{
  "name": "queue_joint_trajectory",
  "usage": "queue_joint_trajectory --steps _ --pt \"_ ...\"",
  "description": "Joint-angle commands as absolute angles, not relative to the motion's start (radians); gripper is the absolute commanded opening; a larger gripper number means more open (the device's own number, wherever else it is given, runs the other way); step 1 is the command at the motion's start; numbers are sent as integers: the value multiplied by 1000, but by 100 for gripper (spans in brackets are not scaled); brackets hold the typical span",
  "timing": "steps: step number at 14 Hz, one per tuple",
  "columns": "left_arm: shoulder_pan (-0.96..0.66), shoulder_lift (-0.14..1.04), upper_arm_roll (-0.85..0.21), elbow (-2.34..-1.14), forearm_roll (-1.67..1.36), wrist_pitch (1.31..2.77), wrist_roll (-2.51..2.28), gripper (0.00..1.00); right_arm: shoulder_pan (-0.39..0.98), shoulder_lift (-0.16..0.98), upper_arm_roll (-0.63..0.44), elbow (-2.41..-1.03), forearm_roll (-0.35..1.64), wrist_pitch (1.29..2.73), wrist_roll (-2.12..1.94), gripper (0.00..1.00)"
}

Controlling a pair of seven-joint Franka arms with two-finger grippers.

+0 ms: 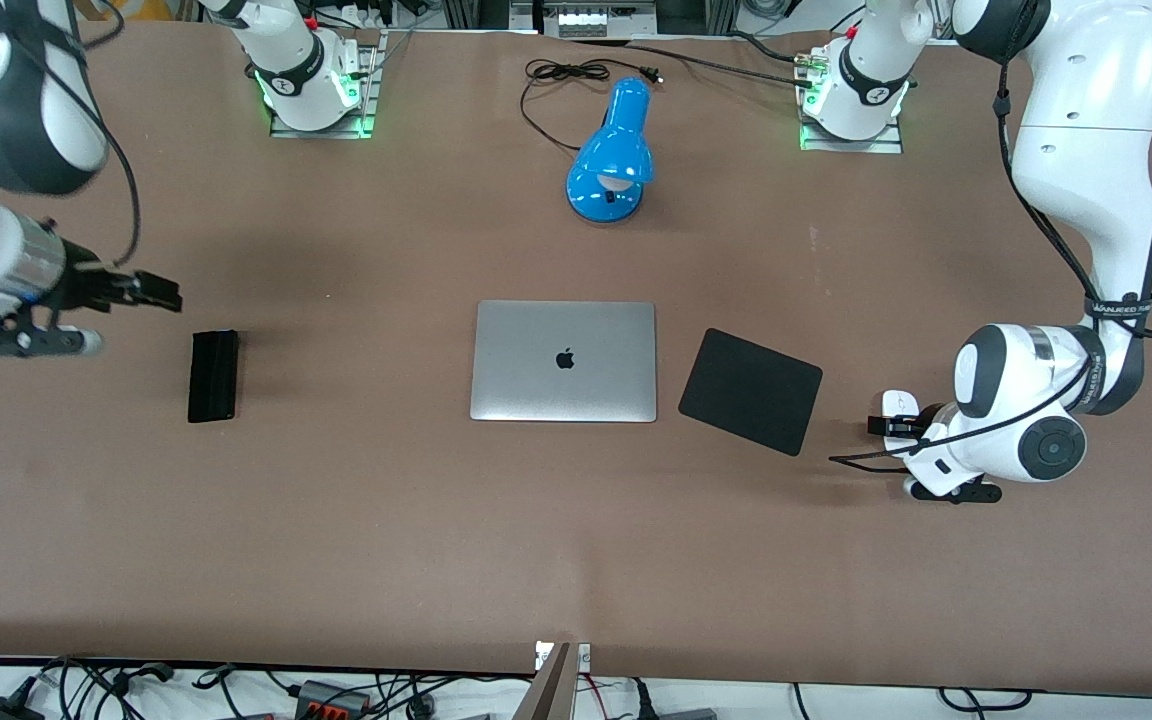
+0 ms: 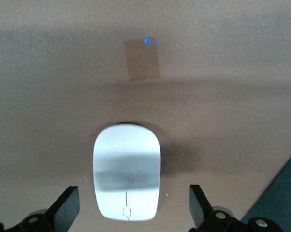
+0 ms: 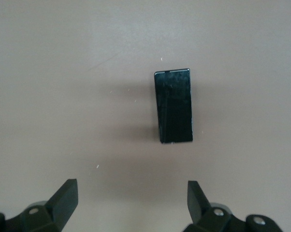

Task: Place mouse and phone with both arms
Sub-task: 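Grasp the mouse with the left gripper while the right gripper grasps the phone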

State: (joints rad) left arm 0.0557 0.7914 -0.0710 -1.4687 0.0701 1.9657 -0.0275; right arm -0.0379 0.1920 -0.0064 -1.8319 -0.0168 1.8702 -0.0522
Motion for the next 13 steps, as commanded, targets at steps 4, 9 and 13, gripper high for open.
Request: queue_joint_trajectory --steps 4,9,13 --pt "67 807 -74 -1474 86 1980 -9 100 -74 429 -11 -1830 -80 2069 -55 100" --pt "68 815 -74 -1476 84 1979 -11 100 -109 590 -9 -1830 -80 2196 -71 100" --pt "71 822 -75 -1476 81 1979 -9 77 -118 607 -9 -1825 -75 2212 -74 100"
